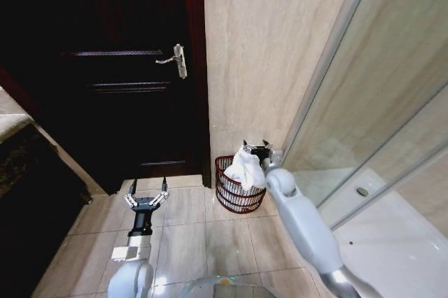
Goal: Discard the used towel into the hamper.
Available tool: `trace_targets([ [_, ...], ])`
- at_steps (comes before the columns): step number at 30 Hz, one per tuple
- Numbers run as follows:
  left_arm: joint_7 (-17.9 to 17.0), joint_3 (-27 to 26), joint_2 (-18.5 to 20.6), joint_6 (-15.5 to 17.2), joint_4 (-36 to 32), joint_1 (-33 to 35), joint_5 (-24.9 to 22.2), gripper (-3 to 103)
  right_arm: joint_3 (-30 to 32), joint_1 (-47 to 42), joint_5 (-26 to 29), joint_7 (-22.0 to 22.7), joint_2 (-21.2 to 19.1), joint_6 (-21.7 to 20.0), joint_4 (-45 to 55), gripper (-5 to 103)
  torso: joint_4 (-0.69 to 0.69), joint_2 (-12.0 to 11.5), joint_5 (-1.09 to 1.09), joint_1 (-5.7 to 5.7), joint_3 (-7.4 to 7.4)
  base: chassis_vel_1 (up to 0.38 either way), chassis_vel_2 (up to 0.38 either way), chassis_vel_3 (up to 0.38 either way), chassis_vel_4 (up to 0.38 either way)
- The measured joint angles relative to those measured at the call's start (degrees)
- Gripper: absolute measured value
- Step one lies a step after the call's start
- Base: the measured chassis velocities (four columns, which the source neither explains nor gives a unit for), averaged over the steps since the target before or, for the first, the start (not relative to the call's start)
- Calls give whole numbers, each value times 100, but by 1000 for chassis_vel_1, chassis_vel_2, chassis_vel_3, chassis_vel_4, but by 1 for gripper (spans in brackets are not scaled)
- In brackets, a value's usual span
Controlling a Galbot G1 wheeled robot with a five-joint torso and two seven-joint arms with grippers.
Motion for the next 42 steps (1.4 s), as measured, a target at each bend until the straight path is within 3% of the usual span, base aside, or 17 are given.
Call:
trace_targets([
  [7,9,101,-1,159,133,-84,38,100,890,-1847,-650,59,230,397,1283,100,-1,-2,-1,-3,-4,0,0,0,0],
  [16,96,201,239,223,263,-104,7,100,1580,-2863,-957,-31,793,852,1807,100,0,-203,-1,-83,-122,0,0,0,0],
  [25,339,181,508,199,332,-17,-190,100,1637,-3163,-1195,33,1094,1133,1948,100,-1,-429,-1,-172,-257,0,0,0,0],
  [30,483,94,580,-12,370,101,-323,100,1537,-3210,-1284,62,1131,1214,1955,100,1,-536,-1,-214,-323,0,0,0,0],
  [42,569,154,595,-58,355,142,-325,100,1413,-3226,-1475,430,1163,1240,1885,100,0,-558,0,-221,-338,0,0,0,0],
])
